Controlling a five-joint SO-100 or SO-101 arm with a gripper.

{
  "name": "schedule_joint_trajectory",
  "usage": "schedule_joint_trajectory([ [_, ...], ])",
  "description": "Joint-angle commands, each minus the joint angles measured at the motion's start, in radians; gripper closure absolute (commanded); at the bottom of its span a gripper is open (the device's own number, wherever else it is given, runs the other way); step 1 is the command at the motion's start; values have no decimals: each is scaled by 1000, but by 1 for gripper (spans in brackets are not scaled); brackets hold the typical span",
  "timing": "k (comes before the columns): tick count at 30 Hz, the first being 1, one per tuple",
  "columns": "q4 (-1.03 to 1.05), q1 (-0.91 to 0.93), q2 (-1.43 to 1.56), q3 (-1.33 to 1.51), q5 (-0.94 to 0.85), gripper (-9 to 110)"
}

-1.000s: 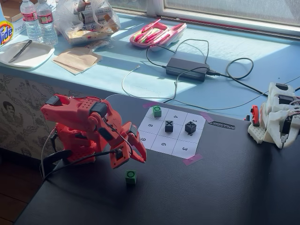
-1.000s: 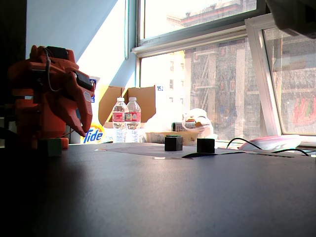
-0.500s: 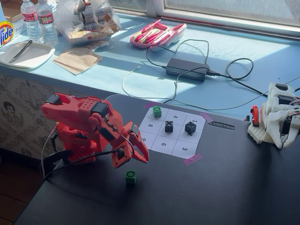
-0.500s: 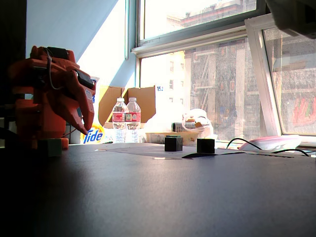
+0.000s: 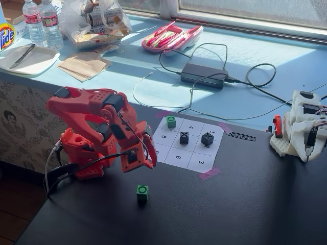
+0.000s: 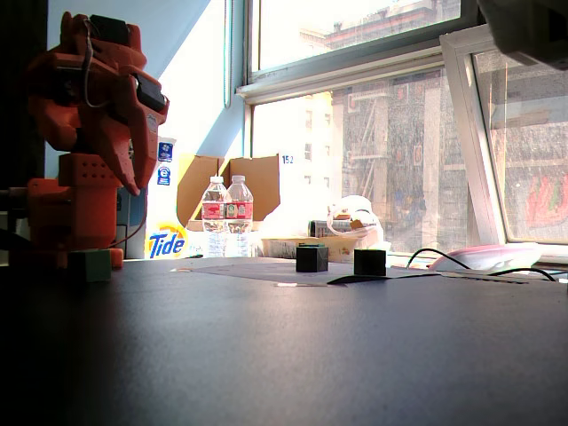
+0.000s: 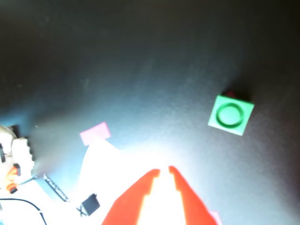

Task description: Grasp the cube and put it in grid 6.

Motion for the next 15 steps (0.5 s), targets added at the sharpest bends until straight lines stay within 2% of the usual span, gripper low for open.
schedule_joint_trajectory([
  [1,218,44,-92,-341,-37,96],
  [4,313,130,-167,-407,-104,89],
  [5,316,169,-189,-393,-127,83],
  [10,290,322,-299,-298,-218,72],
  [15,213,348,-405,-215,-238,69],
])
